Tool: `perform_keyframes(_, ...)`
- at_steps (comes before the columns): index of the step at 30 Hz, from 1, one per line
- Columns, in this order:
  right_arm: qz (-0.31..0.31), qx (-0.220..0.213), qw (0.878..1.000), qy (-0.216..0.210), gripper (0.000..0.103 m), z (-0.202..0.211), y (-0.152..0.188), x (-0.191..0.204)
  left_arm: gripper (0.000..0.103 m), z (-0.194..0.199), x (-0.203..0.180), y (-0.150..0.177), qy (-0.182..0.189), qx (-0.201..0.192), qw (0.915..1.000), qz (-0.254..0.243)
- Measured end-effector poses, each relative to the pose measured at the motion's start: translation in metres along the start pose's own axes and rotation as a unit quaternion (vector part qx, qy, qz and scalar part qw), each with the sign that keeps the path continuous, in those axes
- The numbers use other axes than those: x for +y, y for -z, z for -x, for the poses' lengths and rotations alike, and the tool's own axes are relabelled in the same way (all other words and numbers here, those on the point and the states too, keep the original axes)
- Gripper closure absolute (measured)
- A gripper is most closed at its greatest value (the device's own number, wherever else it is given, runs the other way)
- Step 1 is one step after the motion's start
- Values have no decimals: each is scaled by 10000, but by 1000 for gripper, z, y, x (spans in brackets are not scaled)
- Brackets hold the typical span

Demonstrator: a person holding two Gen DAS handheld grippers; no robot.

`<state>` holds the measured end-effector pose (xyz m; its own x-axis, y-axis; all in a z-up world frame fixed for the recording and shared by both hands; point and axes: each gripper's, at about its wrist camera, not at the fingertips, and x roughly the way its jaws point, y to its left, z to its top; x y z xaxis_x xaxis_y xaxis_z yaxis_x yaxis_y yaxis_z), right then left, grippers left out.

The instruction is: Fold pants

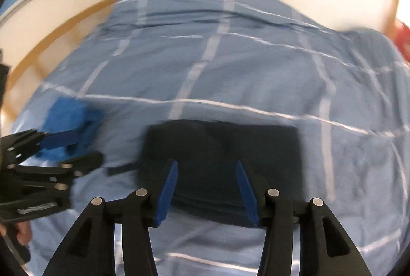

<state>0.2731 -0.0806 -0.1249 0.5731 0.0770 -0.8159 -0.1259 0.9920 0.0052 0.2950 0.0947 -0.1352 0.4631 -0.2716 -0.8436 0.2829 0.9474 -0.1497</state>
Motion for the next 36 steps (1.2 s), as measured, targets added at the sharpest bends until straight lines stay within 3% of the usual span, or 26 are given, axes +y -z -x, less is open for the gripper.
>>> perform_keyframes(4, -616, 131, 9944, 843, 55, -5, 14, -52, 42, -20, -9, -15, 335, -36, 9994, -16)
perform_keyframes(6, -969, 153, 9900, 1016, 54, -7, 20, -71, 49, -34, -8, -22, 447, 21, 9990, 53)
perform_keyframes(8, -1314, 176, 9845, 1149, 54, -9, 25, -89, 66, -46, -7, -28, 525, 126, 9985, 105)
perform_keyframes(10, -1565, 194, 9796, 1245, 54, -11, 32, -99, 69, -54, -5, -30, 586, 214, 9979, 160)
perform_keyframes(20, -1878, 241, 9745, 1203, 54, -24, 45, -109, 73, -72, -11, -37, 576, 461, 9972, 156)
perform_keyframes(30, -1983, 510, 9717, 1178, 54, -43, 56, -115, 73, -105, 4, -34, 844, 865, 9899, 746)
perform_keyframes(31, -1959, 516, 9722, 1176, 54, -44, 57, -114, 79, -108, 6, -34, 864, 896, 9887, 834)
perform_keyframes(32, -1921, 528, 9728, 1184, 55, -45, 57, -113, 96, -110, 7, -33, 862, 945, 9878, 892)
perform_keyframes(36, -1802, 532, 9747, 1212, 55, -46, 54, -110, 97, -100, 8, -32, 814, 983, 9878, 886)
